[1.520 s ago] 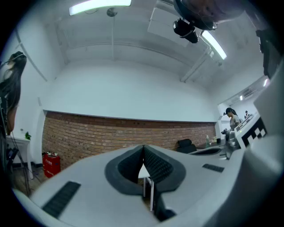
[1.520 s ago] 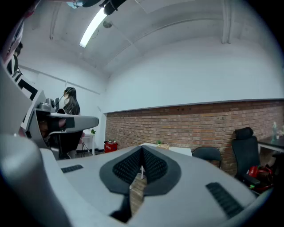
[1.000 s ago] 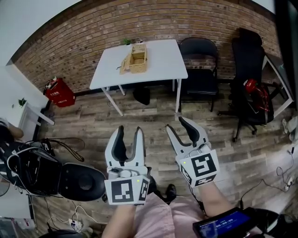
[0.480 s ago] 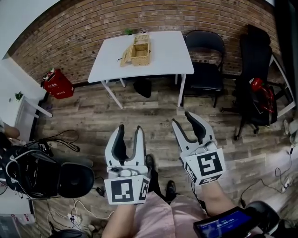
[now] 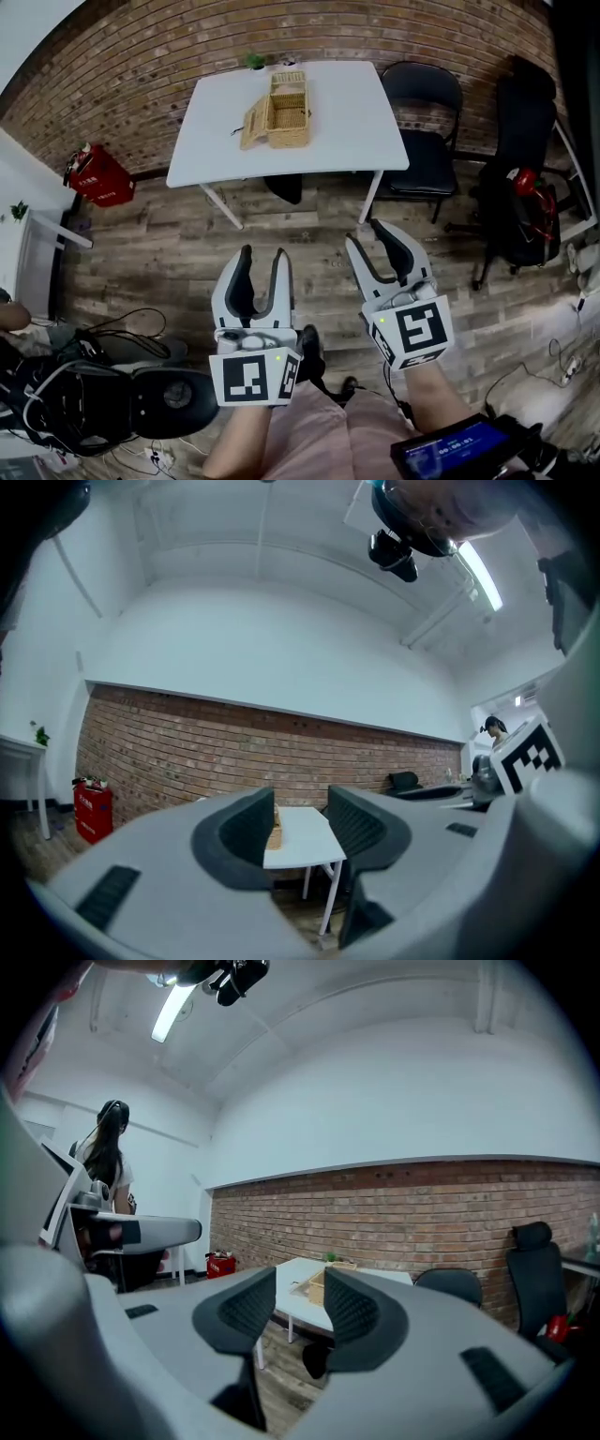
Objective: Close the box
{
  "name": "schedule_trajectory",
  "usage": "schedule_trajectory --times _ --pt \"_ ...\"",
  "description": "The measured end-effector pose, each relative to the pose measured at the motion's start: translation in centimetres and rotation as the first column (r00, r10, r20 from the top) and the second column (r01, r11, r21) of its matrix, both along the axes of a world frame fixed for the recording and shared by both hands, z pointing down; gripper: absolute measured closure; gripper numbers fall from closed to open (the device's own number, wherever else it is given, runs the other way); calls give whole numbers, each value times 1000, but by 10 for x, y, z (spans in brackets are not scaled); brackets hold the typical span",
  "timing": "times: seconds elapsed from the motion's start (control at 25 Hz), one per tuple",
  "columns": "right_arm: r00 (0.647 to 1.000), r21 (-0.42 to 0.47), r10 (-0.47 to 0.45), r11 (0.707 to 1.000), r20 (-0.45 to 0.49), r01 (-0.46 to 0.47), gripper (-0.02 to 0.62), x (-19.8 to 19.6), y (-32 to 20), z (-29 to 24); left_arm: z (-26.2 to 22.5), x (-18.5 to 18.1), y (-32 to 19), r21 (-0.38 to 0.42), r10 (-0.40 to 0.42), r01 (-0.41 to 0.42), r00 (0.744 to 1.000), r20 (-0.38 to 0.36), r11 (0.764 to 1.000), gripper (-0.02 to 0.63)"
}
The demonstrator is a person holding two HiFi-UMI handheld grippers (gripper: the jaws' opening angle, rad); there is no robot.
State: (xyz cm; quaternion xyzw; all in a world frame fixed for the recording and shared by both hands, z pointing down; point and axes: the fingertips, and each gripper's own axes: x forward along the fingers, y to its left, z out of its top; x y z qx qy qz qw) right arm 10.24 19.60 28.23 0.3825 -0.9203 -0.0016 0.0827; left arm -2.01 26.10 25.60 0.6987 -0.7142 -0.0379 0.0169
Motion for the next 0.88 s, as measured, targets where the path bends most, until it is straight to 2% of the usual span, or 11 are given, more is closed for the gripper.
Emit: schedule_trajectory --times 0.2,0.44,0.88 --pt "999 28 34 999 9 -34 438 -33 -45 -14 -16 -37 -47 36 25 -26 1000 14 999 423" --pt "996 61 85 994 24 -86 449 -51 -82 -28 -26 -63 -83 60 57 -59 998 26 996 423" --pt "992 20 124 992 17 -125 456 -56 -134 -3 9 -73 -139 -11 99 -99 995 10 995 423"
